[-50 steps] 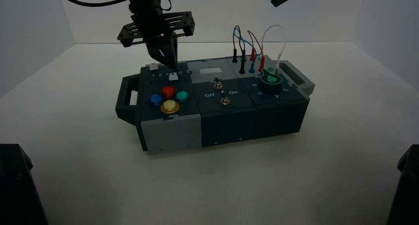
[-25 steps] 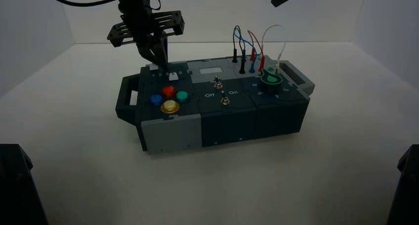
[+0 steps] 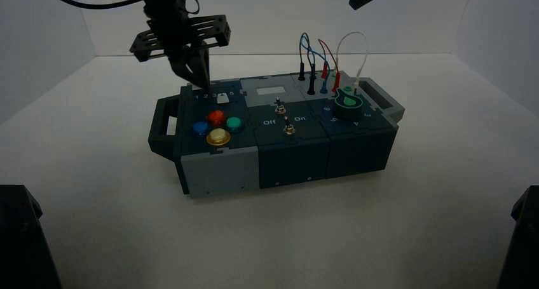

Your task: Move the bottom slider to position 1.

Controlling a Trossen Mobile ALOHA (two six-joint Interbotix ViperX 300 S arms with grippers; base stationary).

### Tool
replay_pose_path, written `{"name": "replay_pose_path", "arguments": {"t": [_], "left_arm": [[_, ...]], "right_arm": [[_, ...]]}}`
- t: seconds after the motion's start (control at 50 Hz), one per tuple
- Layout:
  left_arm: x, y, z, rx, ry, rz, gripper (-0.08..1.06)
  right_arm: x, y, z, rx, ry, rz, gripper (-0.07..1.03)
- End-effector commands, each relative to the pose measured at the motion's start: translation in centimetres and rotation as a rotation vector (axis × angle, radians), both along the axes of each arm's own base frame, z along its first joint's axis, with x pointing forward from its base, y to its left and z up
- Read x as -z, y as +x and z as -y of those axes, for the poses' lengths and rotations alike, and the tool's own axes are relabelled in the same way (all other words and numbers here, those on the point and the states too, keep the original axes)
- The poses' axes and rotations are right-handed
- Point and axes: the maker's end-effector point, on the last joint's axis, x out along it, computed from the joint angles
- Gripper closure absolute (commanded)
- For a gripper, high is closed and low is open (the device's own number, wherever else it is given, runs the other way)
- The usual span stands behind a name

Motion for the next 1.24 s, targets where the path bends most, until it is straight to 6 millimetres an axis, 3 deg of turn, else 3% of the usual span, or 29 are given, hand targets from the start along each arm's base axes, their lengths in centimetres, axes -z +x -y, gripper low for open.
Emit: {"name": "replay_pose_path", "arguments": {"t": [0.02, 0.2, 0.58, 1.24], "left_arm": [[-1.1, 0.6, -1.3, -0.029, -0.006, 0.033, 1.01], [-1.6, 0.6, -1.2, -0.028, -0.01, 0.04, 1.01], [-4.7, 0.9, -0.8, 0.004, -0.024, 0.062, 1.01], [-5.8, 0.1, -1.0, 0.007, -0.029, 0.061, 1.01]], "right_arm": [[-0.7, 0.1, -0.3, -0.008, 0.014, 0.019, 0.98], [-0.7, 0.1, -0.3, -0.008, 0.014, 0.019, 0.98], [-0.8, -0.4, 0.0, -0.034, -0.007, 0.012, 0.98], [-0.6, -0.7, 0.2, -0.048, -0.019, 0.01, 0.98]]}}
